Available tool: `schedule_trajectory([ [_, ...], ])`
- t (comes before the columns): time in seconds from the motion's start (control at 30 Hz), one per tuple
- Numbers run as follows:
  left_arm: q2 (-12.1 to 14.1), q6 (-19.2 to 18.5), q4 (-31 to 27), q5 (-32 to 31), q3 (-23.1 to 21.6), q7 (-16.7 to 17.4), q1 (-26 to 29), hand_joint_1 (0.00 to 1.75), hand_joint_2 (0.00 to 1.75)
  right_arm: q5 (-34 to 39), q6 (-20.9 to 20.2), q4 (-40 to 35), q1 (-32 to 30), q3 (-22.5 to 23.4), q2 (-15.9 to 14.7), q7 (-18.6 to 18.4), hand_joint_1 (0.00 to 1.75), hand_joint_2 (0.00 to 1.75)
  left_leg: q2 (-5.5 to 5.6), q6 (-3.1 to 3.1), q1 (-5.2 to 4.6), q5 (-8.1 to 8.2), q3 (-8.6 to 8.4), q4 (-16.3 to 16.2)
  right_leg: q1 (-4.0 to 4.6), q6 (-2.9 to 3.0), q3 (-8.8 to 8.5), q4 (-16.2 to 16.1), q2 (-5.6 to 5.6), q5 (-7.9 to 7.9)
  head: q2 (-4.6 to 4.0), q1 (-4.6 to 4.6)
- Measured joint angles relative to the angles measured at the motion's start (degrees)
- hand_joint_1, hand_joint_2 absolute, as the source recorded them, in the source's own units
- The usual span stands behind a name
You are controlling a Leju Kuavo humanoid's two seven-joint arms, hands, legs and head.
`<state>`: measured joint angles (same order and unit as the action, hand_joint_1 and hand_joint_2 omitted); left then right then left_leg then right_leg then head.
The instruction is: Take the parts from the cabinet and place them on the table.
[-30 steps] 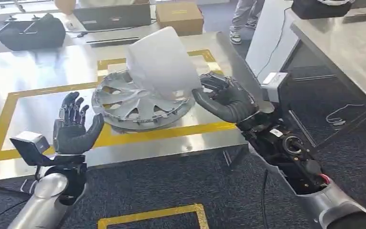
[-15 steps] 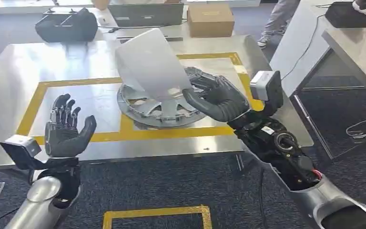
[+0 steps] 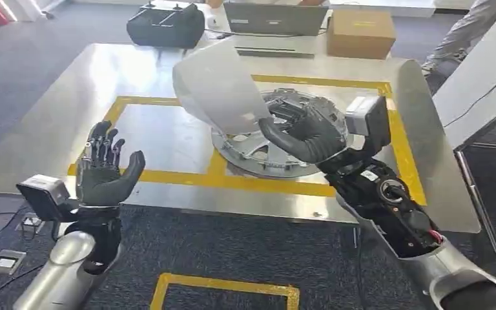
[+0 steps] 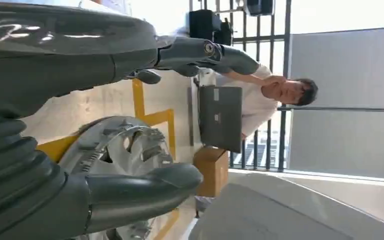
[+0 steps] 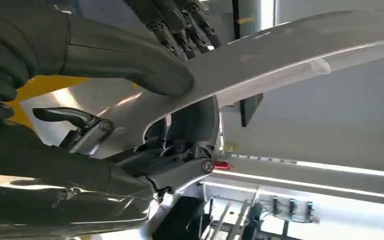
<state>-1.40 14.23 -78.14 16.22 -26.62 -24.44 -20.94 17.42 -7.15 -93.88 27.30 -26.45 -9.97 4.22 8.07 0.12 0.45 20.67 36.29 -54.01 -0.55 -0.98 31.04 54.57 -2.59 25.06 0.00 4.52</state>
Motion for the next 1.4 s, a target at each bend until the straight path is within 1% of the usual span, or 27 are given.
schedule_trajectory([
  [0.03,0.0,0.0,0.0,0.0,0.0,0.0,0.0,0.00,1.75,0.0,0.0,0.2,0.2,-0.1,0.2,0.0,1.75,1.75,-1.15,-0.20,-0.34,0.44,0.25,-0.3,-0.94,0.32,-0.65,-0.9,0.95,-0.16,0.00,-0.20],
  [0.07,0.1,0.0,0.0,0.0,0.0,-0.1,-0.2,0.00,1.75,0.0,-0.1,0.4,0.4,-0.1,0.2,0.1,1.75,1.75,-4.35,-0.49,-0.95,1.60,0.88,-1.9,-0.65,0.64,-0.81,-1.2,1.43,-0.29,0.00,-0.72],
  [0.1,0.1,0.0,0.0,0.0,0.0,-0.1,-0.3,0.00,1.75,0.0,0.0,0.5,0.6,0.0,0.2,0.2,1.75,1.75,-5.87,-0.69,-0.77,3.20,2.35,-4.8,-0.55,0.89,-0.83,-1.2,2.03,-0.30,0.00,-1.31],
  [0.17,0.0,0.0,0.0,0.0,0.0,-0.1,-0.3,0.00,1.75,-0.4,-0.4,1.2,0.8,-0.1,0.2,0.4,1.75,1.75,-7.26,-1.10,-0.37,7.40,8.02,-15.8,-0.29,1.16,-0.85,-1.2,3.56,-0.13,0.00,-1.84],
  [0.2,0.0,0.0,0.0,0.0,0.0,-0.1,-0.3,0.00,1.75,-0.4,-0.6,1.6,0.8,-0.1,0.2,0.5,1.75,1.75,-7.41,-1.25,-0.23,8.01,10.16,-19.4,-0.29,1.20,-0.85,-1.2,4.35,-0.05,0.00,-2.10],
  [0.23,0.1,0.0,0.1,0.1,0.0,-0.1,-0.2,0.00,1.75,-0.4,-0.8,2.1,0.8,-0.2,0.3,0.6,1.75,1.75,-7.51,-1.35,-0.08,7.18,10.58,-19.5,-0.29,1.20,-0.92,-1.2,4.97,0.07,0.00,-2.43],
  [0.27,0.1,0.0,0.1,0.1,0.0,-0.1,-0.3,0.00,1.75,-0.5,-0.9,2.6,1.0,-0.3,0.5,0.8,1.75,1.75,-7.66,-1.37,0.03,5.16,9.45,-16.6,-0.31,1.10,-1.03,-1.2,5.58,0.26,0.00,-2.80],
  [0.33,0.0,-0.2,0.1,0.2,0.0,-0.3,-0.4,0.00,1.75,-1.1,-1.2,3.6,1.9,-0.4,0.7,1.4,1.75,1.75,-9.13,-1.16,0.05,-0.50,3.98,-5.4,-0.37,0.65,-1.62,-1.1,6.66,0.89,0.00,-3.15],
  [0.37,0.0,-0.3,0.1,0.2,0.0,-0.4,-0.5,0.00,1.75,-1.1,-1.5,4.0,2.4,-0.4,0.8,1.7,1.75,1.75,-11.56,-0.98,-0.21,-1.47,2.12,-1.0,-0.29,0.31,-1.78,-1.1,7.19,1.31,0.00,-3.30],
  [0.4,-0.2,-0.4,0.2,0.2,0.0,-0.5,-0.7,0.00,1.75,-1.1,-1.7,4.7,3.1,-0.4,0.8,2.0,1.75,1.75,-12.01,-0.69,-1.25,-0.77,1.42,-0.3,0.36,-0.04,-1.59,-0.8,7.50,1.55,0.00,-3.61],
  [0.53,-0.3,-0.3,0.2,0.1,0.0,-0.6,-0.9,0.00,1.75,-1.4,-2.4,7.7,4.8,-0.8,1.6,2.8,1.75,1.75,-9.52,0.75,-0.92,-0.45,1.49,0.2,0.31,-1.15,-2.31,-0.9,9.70,2.36,0.00,-2.86],
  [0.57,-0.3,-0.2,0.2,0.0,0.0,-0.6,-0.9,0.00,1.75,-1.5,-2.5,8.4,5.2,-1.0,1.6,3.0,1.75,1.75,-9.04,1.01,-0.63,-0.41,1.15,0.4,-0.05,-1.18,-1.20,0.4,7.45,3.55,0.00,-2.73],
  [0.6,-0.5,-0.1,0.2,0.0,0.0,-0.6,-1.1,0.00,1.75,-1.5,-2.9,9.4,5.9,-1.1,1.7,3.5,1.75,1.75,-8.48,1.32,-0.43,-0.37,1.09,0.4,-0.14,-1.10,0.85,4.7,4.81,5.37,0.00,-2.60],
  [0.63,-0.5,-0.1,0.2,0.0,0.0,-0.6,-1.1,0.00,1.75,-1.8,-3.1,10.6,6.5,-1.2,1.8,3.9,1.75,1.75,-7.97,1.47,-0.39,-0.32,1.08,0.4,-0.12,-1.17,3.86,10.4,3.44,7.15,0.00,-1.90],
  [0.67,-0.6,-0.1,0.3,-0.1,0.0,-0.5,-1.1,0.00,1.75,-2.3,-3.4,12.0,7.0,-1.4,2.2,4.4,1.75,1.75,-7.32,1.62,-0.39,-0.21,1.05,0.3,-0.13,-1.28,7.31,16.2,2.83,8.69,0.00,-1.40],
  [0.7,-0.7,-0.1,0.4,-0.2,0.0,-0.5,-1.1,0.00,1.75,-2.4,-3.5,13.0,7.2,-1.6,2.4,4.8,1.75,1.75,-6.68,1.69,-0.40,-0.11,1.03,0.3,-0.13,-1.35,9.99,20.0,2.69,9.14,0.00,-1.38],
  [0.73,-0.7,-0.1,0.4,-0.2,0.0,-0.5,-1.0,0.00,1.75,-2.4,-3.6,14.0,7.3,-1.7,2.4,5.0,1.75,1.75,-5.94,1.71,-0.40,0.01,0.88,0.2,-0.13,-1.32,11.50,20.9,2.68,8.19,0.00,-1.33],
  [0.77,-0.7,-0.1,0.5,-0.2,0.0,-0.4,-1.0,0.00,1.75,-2.4,-3.6,14.9,7.5,-1.9,2.6,5.1,1.75,1.75,-5.11,1.67,-0.33,0.20,0.70,0.1,-0.22,-1.22,11.61,18.8,2.68,5.72,0.00,-1.18],
  [0.8,-0.7,-0.1,0.5,-0.2,0.0,-0.4,-1.0,0.00,1.75,-2.4,-3.7,15.5,7.8,-2.0,2.9,5.3,1.75,1.75,-4.31,1.50,-0.26,0.49,0.42,-0.1,-0.32,-1.12,10.33,14.2,2.57,2.27,0.00,-1.01],
  [0.83,-0.8,-0.1,0.5,-0.2,0.0,-0.4,-1.0,0.00,1.75,-2.4,-3.7,16.1,8.2,-2.1,2.9,5.4,1.75,1.75,-3.51,1.22,-0.15,0.94,0.01,-0.4,-0.50,-1.03,8.32,8.3,1.99,-1.63,0.00,-0.68],
  [0.87,-0.9,-0.1,0.5,-0.2,0.0,-0.4,-1.0,0.00,1.75,-2.4,-3.7,16.8,8.6,-2.1,2.9,5.5,1.75,1.75,-2.94,0.89,-0.03,1.50,-0.09,-0.7,-0.73,-0.97,6.85,3.4,0.42,-4.00,0.00,-0.39],
  [0.9,-0.9,-0.1,0.6,-0.2,0.0,-0.4,-1.2,0.00,1.75,-2.4,-3.7,17.8,9.0,-2.2,3.0,5.7,1.75,1.75,-2.66,0.62,-0.28,1.52,0.12,-1.1,-0.89,-1.05,5.87,3.4,-0.95,-3.80,0.00,-0.72],
  [1.0,-0.9,-0.1,0.7,-0.2,0.0,-0.4,-1.1,0.00,1.75,-2.9,-4.0,19.6,9.8,-2.7,4.1,5.9,1.75,1.75,-1.89,-0.18,0.33,1.30,0.91,-1.1,-0.49,-0.75,5.73,2.5,-0.37,-3.32,0.00,-0.19],
  [1.03,-0.9,-0.1,0.7,-0.3,0.0,-0.4,-1.2,0.00,1.75,-3.2,-4.1,20.7,10.6,-2.8,4.2,6.4,1.75,1.75,-1.90,0.10,0.09,1.18,1.33,-1.6,-0.78,-1.40,4.83,0.7,-0.53,-1.89,0.00,-0.33],
  [1.07,-0.8,-0.1,0.9,-0.2,0.0,-0.4,-1.4,0.00,1.75,-3.5,-4.1,22.0,11.2,-2.9,4.7,7.1,1.75,1.75,-2.11,0.15,0.10,1.08,1.49,-1.5,-0.71,-0.92,5.31,0.9,-0.72,-2.33,0.00,-0.87],
  [1.23,-0.9,-0.1,1.4,-0.2,-0.1,-0.6,-1.9,0.00,1.75,-5.9,-4.7,29.1,14.1,-3.4,6.8,10.1,1.75,1.75,-2.64,0.15,0.11,0.42,1.63,-0.4,-0.57,-0.13,5.88,0.9,-0.88,-2.73,0.00,-1.88],
  [1.4,-1.1,-0.1,1.9,-0.2,-0.2,-0.8,-2.7,0.00,1.75,-7.6,-4.4,38.0,18.5,-4.2,9.0,13.6,1.75,1.75,-2.68,-0.34,0.18,0.05,1.66,0.0,-0.51,0.28,6.07,0.9,-0.86,-2.99,0.00,-2.60],
])
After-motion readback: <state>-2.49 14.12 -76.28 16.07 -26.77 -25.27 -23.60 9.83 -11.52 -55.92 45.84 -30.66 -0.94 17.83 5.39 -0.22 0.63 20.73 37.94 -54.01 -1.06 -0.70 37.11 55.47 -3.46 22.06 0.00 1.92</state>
